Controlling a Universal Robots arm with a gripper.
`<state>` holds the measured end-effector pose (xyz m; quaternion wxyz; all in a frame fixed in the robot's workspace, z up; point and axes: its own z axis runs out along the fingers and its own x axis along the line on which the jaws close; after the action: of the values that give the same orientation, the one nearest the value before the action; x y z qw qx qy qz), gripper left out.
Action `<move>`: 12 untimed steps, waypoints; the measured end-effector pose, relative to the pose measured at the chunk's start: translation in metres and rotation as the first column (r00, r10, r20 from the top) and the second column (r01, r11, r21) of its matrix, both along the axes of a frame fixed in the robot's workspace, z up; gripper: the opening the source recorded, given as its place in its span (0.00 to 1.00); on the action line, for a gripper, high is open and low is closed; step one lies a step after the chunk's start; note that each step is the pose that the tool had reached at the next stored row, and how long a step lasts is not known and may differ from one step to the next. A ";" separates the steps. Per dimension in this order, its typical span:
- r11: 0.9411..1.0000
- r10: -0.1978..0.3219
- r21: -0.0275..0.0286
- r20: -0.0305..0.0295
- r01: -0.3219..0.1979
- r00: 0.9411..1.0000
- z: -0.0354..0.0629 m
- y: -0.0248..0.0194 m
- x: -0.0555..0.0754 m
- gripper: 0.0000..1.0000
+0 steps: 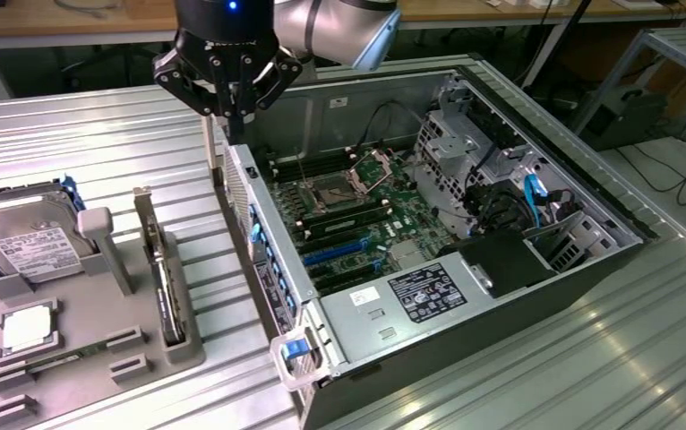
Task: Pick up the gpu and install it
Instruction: 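Reach for the gpu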
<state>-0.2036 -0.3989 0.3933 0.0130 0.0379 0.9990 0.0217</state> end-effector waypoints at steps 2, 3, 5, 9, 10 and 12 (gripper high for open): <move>1.000 0.000 0.000 0.000 0.000 1.000 0.0000 0.0000 -0.001 0.11; 1.000 0.000 0.000 0.000 0.000 1.000 0.0000 0.0000 -0.002 0.11; 1.000 0.000 0.000 0.000 0.000 1.000 -0.0001 0.0000 -0.003 0.11; 1.000 0.000 0.000 0.000 0.000 1.000 0.0000 0.0000 -0.005 0.11; 1.000 0.000 0.000 0.000 0.000 1.000 0.0000 0.0000 -0.006 0.11; 1.000 0.000 0.000 0.000 0.000 1.000 0.0000 0.0000 -0.007 0.11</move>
<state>-0.2106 -0.3989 0.3933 0.0131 0.0379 0.9990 0.0217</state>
